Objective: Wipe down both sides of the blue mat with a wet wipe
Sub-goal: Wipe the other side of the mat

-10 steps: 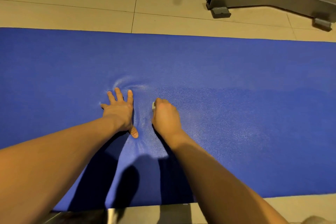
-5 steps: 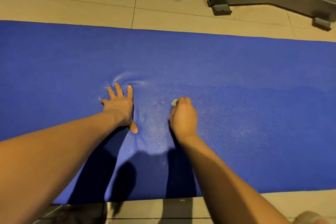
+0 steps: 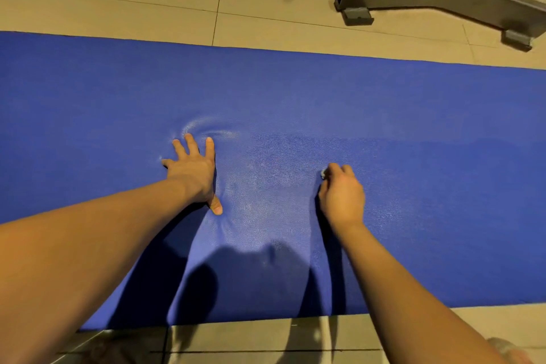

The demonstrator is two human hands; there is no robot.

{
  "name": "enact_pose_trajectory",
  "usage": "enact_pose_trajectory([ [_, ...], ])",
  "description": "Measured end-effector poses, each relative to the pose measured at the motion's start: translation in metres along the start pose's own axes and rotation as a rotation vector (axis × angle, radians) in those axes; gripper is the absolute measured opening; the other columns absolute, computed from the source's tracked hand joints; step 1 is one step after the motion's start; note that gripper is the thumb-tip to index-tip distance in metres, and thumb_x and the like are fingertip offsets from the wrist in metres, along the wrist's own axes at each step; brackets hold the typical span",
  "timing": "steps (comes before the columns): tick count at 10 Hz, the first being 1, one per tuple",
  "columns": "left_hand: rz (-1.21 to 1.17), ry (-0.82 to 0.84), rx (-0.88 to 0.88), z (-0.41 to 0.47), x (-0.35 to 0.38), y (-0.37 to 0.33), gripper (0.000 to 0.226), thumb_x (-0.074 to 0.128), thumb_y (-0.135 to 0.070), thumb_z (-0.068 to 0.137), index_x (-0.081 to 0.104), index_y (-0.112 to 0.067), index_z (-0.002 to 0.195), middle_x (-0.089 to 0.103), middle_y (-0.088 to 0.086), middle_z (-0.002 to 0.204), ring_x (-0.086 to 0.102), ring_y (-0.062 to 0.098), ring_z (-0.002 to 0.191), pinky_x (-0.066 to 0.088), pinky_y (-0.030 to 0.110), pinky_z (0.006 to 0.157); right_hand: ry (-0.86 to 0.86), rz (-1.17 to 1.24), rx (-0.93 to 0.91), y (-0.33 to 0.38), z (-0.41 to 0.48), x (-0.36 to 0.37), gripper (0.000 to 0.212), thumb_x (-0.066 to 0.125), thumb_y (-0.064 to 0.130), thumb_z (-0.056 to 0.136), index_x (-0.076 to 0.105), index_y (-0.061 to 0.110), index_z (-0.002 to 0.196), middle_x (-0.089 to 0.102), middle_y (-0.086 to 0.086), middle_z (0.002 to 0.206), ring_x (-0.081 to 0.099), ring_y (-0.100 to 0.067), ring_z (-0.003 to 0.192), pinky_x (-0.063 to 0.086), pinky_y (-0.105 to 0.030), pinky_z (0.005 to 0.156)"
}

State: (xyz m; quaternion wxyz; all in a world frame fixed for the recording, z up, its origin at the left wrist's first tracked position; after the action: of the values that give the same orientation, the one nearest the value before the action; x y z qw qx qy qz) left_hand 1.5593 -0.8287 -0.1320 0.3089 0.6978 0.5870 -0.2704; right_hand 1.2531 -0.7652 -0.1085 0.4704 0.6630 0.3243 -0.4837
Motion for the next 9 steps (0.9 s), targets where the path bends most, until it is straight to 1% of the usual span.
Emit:
enact_pose_trajectory([
  [1, 0.003, 0.002, -0.002, 0.0, 0.0, -0.001, 0.174, 0.093, -0.068, 0.037, -0.023, -0.015, 0.156, -0.021, 0.028, 0.161, -0.011, 0.055, 0.148, 0.027, 0.073, 0.11, -0.019, 0.042, 0.11, 0.001, -0.005, 0.0, 0.018, 0.05, 0.017, 0.1, 0.063, 0.004, 0.102, 0.058, -0.02, 0.105, 0.061, -0.042, 0.081, 0.035, -0.037, 0.063],
  [2, -0.001, 0.006, -0.003, 0.0, 0.0, -0.001, 0.175, 0.094, -0.067, 0.037, -0.024, -0.016, 0.156, -0.022, 0.028, 0.161, -0.012, 0.055, 0.148, 0.026, 0.073, 0.111, 0.013, 0.091, 0.054, 0.048, -0.023, 0.017, 0.024, 0.046, 0.02, 0.101, 0.063, 0.003, 0.108, 0.057, -0.02, 0.11, 0.062, -0.041, 0.087, 0.046, -0.041, 0.07],
  [3, 0.005, 0.008, -0.01, 0.0, 0.0, 0.0, 0.175, 0.093, -0.068, 0.036, -0.024, -0.016, 0.155, -0.023, 0.028, 0.161, -0.012, 0.055, 0.148, 0.026, 0.073, 0.111, 0.104, 0.099, -0.121, 0.105, -0.048, 0.043, 0.019, 0.049, 0.011, 0.097, 0.063, 0.007, 0.11, 0.056, -0.017, 0.11, 0.063, -0.038, 0.086, 0.049, -0.04, 0.071],
  [4, 0.003, 0.011, -0.012, 0.0, 0.0, 0.0, 0.175, 0.093, -0.068, 0.036, -0.025, -0.016, 0.155, -0.023, 0.027, 0.161, -0.012, 0.054, 0.148, 0.026, 0.073, 0.111, 0.184, 0.049, -0.306, 0.132, -0.06, 0.058, 0.018, 0.052, 0.004, 0.093, 0.065, 0.008, 0.105, 0.056, -0.015, 0.103, 0.063, -0.039, 0.082, 0.043, -0.038, 0.062],
  [5, -0.005, 0.01, -0.003, 0.0, -0.001, 0.0, 0.175, 0.093, -0.068, 0.037, -0.025, -0.016, 0.155, -0.023, 0.027, 0.161, -0.013, 0.054, 0.148, 0.026, 0.073, 0.111, 0.172, 0.049, -0.329, 0.104, -0.046, 0.049, 0.019, 0.055, 0.009, 0.093, 0.069, 0.015, 0.106, 0.062, -0.011, 0.101, 0.065, -0.036, 0.084, 0.049, -0.036, 0.067],
  [6, -0.017, 0.013, -0.003, 0.0, 0.0, 0.0, 0.175, 0.094, -0.066, 0.037, -0.026, -0.016, 0.155, -0.024, 0.027, 0.161, -0.013, 0.054, 0.148, 0.025, 0.073, 0.111, 0.073, 0.02, -0.182, 0.041, -0.026, 0.022, 0.012, 0.059, 0.013, 0.093, 0.07, 0.012, 0.099, 0.063, -0.012, 0.096, 0.065, -0.039, 0.082, 0.05, -0.04, 0.066],
  [7, -0.014, 0.016, -0.007, 0.0, 0.0, 0.0, 0.175, 0.094, -0.066, 0.037, -0.026, -0.016, 0.155, -0.024, 0.027, 0.161, -0.013, 0.054, 0.148, 0.025, 0.073, 0.111, -0.014, 0.016, -0.041, -0.008, -0.019, -0.003, 0.008, 0.059, 0.012, 0.096, 0.065, 0.006, 0.092, 0.061, -0.017, 0.092, 0.062, -0.042, 0.075, 0.041, -0.038, 0.057],
  [8, -0.012, 0.02, -0.009, 0.001, 0.0, -0.001, 0.175, 0.094, -0.066, 0.037, -0.026, -0.016, 0.155, -0.024, 0.027, 0.161, -0.013, 0.054, 0.148, 0.025, 0.073, 0.111, -0.033, 0.048, 0.038, -0.007, -0.023, -0.005, 0.006, 0.056, 0.009, 0.094, 0.062, 0.006, 0.095, 0.062, -0.018, 0.093, 0.061, -0.041, 0.077, 0.033, -0.035, 0.059],
  [9, -0.01, 0.019, -0.007, 0.0, 0.0, -0.001, 0.175, 0.094, -0.066, 0.037, -0.026, -0.015, 0.155, -0.023, 0.028, 0.16, -0.012, 0.055, 0.148, 0.026, 0.073, 0.111, 0.032, 0.128, -0.015, 0.04, -0.04, 0.015, 0.012, 0.053, 0.011, 0.096, 0.063, 0.008, 0.102, 0.063, -0.017, 0.1, 0.062, -0.039, 0.083, 0.04, -0.037, 0.064],
])
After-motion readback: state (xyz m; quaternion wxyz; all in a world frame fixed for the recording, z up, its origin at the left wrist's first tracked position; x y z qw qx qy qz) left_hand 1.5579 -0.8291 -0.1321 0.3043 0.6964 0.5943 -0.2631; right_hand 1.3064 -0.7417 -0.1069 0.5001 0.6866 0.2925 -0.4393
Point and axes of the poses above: each hand's wrist, its own z-axis towards the middle knuckle, its own x-axis out of the palm, y = z × x, the point moved 9 cm from there along z, towards the middle knuckle
